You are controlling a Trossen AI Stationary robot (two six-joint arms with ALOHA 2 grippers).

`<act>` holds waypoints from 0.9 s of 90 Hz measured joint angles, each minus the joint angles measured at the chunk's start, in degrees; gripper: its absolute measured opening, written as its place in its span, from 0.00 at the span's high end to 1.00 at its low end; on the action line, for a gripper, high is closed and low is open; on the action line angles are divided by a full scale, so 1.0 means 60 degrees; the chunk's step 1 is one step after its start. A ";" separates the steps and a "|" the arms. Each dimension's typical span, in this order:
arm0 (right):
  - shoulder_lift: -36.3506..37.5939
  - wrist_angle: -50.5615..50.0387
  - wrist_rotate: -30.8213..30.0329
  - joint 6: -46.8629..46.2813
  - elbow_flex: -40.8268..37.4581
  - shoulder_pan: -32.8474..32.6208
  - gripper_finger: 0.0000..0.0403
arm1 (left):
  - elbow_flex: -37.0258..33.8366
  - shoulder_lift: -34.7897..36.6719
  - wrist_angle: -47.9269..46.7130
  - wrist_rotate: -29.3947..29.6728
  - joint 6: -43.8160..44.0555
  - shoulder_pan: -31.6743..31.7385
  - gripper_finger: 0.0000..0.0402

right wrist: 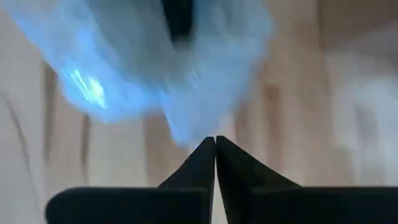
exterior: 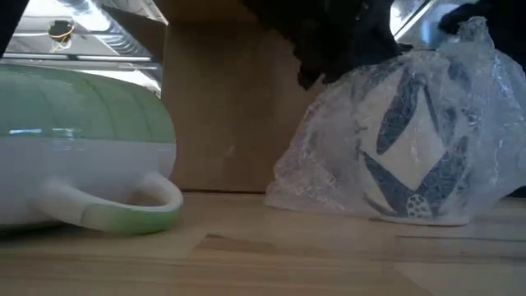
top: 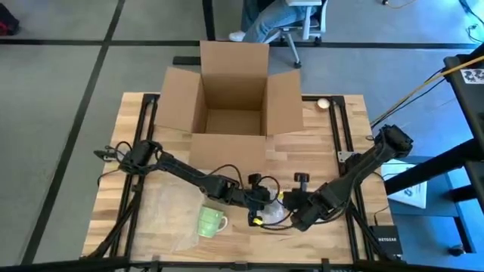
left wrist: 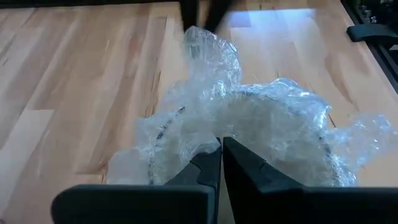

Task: Wrap mug
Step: Wrap the blue mug with the right transparent bubble wrap

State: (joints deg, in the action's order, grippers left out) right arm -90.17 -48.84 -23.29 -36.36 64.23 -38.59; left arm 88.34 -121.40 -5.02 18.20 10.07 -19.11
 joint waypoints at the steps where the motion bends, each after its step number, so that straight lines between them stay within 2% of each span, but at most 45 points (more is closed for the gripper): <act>1: 0.0000 0.0135 -0.0036 0.0073 0.0002 0.0000 1.00 | -0.0001 0.0000 0.0006 0.0000 0.0000 0.0000 1.00; 20: 0.0007 0.1643 -0.0197 0.1380 0.0484 0.0052 1.00 | -0.0004 -0.0015 0.0011 -0.0029 -0.0004 -0.0011 1.00; 39: -0.0390 0.2783 0.0514 0.1610 -0.0120 0.0579 1.00 | -0.0004 -0.0015 -0.0022 -0.0029 0.0007 -0.0004 1.00; 63: -0.0733 0.3213 0.1079 0.1628 -0.0350 0.0973 1.00 | -0.0033 0.0213 -0.0209 0.0135 -0.0397 -0.0120 1.00; 81: -0.0714 0.3143 0.1169 0.1608 -0.0364 0.1009 1.00 | -0.0017 0.1052 -0.0691 0.0555 -0.0740 -0.0315 1.00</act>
State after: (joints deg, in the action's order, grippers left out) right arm -94.45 -29.98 -16.27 -26.71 62.04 -32.53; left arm 88.24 -115.09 -9.17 21.53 5.62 -21.00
